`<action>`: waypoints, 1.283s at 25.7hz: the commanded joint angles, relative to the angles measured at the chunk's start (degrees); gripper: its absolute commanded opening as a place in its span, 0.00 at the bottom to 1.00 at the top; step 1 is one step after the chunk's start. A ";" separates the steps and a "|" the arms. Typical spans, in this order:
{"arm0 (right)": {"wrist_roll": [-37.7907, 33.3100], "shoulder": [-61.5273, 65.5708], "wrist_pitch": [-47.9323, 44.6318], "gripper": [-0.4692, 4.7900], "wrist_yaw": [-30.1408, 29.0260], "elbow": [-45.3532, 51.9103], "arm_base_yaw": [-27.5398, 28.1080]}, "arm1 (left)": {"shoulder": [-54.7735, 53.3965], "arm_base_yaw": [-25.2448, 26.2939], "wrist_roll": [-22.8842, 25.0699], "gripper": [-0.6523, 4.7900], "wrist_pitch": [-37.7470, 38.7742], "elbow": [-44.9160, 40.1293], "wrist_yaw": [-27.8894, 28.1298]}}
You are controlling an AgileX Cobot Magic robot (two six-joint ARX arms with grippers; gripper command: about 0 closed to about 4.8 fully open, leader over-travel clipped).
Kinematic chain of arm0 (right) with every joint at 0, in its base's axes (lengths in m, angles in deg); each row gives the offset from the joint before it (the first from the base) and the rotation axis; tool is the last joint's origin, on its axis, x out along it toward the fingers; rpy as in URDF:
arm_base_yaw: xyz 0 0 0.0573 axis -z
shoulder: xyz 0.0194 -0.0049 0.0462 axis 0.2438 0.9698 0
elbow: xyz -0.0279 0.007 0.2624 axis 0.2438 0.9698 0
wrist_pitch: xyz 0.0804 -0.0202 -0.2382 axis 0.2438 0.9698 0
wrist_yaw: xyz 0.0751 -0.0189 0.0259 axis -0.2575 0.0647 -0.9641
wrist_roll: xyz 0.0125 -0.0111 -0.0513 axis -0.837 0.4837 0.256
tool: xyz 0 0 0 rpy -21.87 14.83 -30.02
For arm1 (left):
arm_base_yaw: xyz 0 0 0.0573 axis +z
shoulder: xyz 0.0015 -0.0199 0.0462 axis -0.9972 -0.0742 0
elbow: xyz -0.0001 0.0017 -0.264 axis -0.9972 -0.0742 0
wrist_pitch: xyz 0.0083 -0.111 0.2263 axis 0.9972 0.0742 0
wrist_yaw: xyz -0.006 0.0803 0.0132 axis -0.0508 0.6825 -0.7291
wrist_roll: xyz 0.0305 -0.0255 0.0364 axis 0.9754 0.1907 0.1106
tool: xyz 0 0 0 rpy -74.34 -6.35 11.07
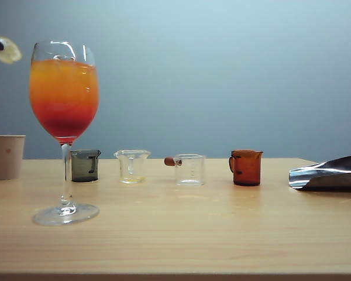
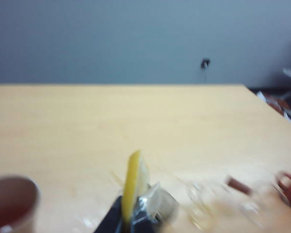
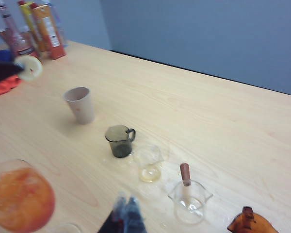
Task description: Pick up the lemon slice from the paper cup on the left and carefully insert it into the rim of the goblet.
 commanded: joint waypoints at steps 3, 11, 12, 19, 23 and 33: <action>0.98 -0.39 7.52 0.08 -3.02 -4.76 -2.47 | 9.18 -4.55 5.70 0.11 16.00 0.02 0.70; 0.92 -0.26 13.94 0.08 0.81 -5.73 -17.55 | 26.69 -11.37 8.70 0.11 31.43 0.00 -0.90; 0.90 -0.28 15.04 0.08 1.60 -5.73 -18.82 | 28.26 -11.34 9.94 0.11 34.18 0.00 -2.01; 0.70 -0.33 18.23 0.08 3.13 -5.73 -26.21 | 34.18 -12.85 18.01 0.11 47.36 -0.02 -3.02; 0.68 -0.24 16.70 0.08 3.65 -5.73 -27.50 | 33.81 -15.85 18.08 0.11 47.28 -0.04 -2.69; 1.38 -0.17 15.52 0.08 4.35 -5.73 -27.30 | 27.87 -24.92 18.14 0.11 44.85 -0.11 7.32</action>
